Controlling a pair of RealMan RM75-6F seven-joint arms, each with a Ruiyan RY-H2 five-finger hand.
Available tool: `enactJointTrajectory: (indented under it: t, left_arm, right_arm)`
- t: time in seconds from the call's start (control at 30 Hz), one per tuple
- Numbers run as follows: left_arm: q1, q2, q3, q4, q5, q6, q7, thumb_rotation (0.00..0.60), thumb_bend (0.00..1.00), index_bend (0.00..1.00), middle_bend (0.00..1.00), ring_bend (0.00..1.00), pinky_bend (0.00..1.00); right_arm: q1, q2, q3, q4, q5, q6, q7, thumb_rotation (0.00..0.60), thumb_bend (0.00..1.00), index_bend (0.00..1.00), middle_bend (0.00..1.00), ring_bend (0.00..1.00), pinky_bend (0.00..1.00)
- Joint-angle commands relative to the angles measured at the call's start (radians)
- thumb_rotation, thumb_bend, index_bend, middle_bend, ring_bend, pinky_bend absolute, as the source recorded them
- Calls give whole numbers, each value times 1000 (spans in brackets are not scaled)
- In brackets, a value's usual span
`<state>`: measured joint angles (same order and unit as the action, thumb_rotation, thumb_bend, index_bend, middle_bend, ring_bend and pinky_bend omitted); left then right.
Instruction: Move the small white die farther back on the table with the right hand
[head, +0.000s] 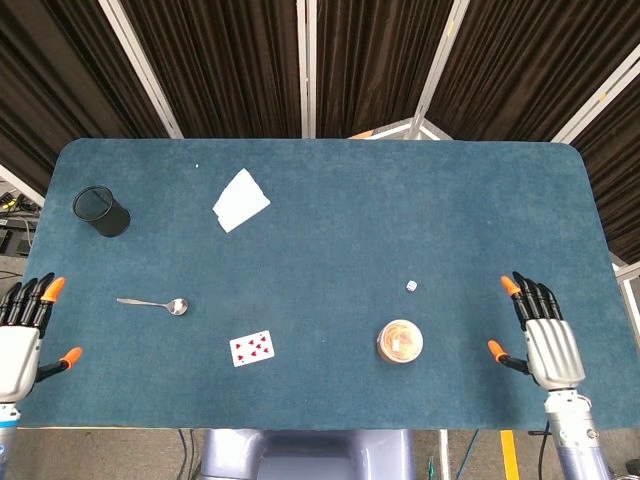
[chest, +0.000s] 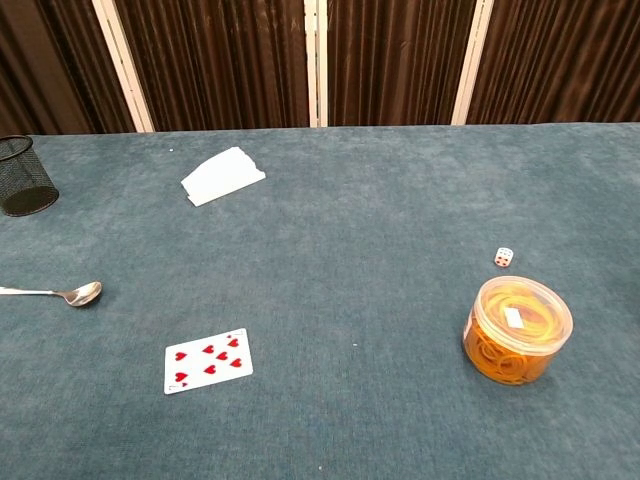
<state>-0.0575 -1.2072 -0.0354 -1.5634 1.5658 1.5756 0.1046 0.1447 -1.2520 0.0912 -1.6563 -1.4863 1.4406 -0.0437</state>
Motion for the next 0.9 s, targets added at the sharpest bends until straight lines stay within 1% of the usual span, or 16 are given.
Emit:
enactJointTrajectory:
  t: [0.03, 0.2, 0.27, 0.33, 0.4, 0.57, 0.73, 0.9]
  left_arm:
    - [-1, 0, -2, 1, -4, -2, -2, 600, 46, 0, 0, 0, 0]
    - [-3, 0, -5, 0, -6, -3, -6, 600, 46, 0, 0, 0, 0]
    - [-5, 1, -6, -1, -5, -3, -8, 600, 45, 0, 0, 0, 0]
    - [-7, 2, -7, -2, -3, -4, -9, 600, 45, 0, 0, 0, 0]
    - [-9, 2, -8, -1, -2, -7, -11, 600, 45, 0, 0, 0, 0]
    - [-12, 3, -8, 0, -5, -12, -21, 600, 46, 0, 0, 0, 0]
    - [-15, 3, -6, 4, -4, -19, -27, 600, 46, 0, 0, 0, 0]
    - [-17, 3, -4, 9, -5, -25, -38, 600, 46, 0, 0, 0, 0]
  right_arm:
    - [10, 4, 14, -14, 9, -6, -8, 600, 147, 73, 0, 0, 0]
    - [51, 21, 56, -55, 43, -45, -54, 600, 128, 218, 0, 0, 0]
    - [82, 30, 84, -86, 75, -80, -93, 600, 127, 286, 0, 0, 0]
    - [119, 35, 115, -122, 120, -120, -153, 600, 127, 341, 0, 0, 0]
    - [156, 32, 139, -150, 165, -155, -231, 600, 127, 373, 0, 0, 0]
    - [243, -7, 172, -182, 295, -240, -391, 600, 126, 384, 0, 0, 0]
    - [320, -73, 191, -158, 434, -301, -507, 600, 115, 367, 0, 0, 0]
    - [401, -145, 213, -122, 611, -339, -598, 600, 77, 339, 0, 0, 0]
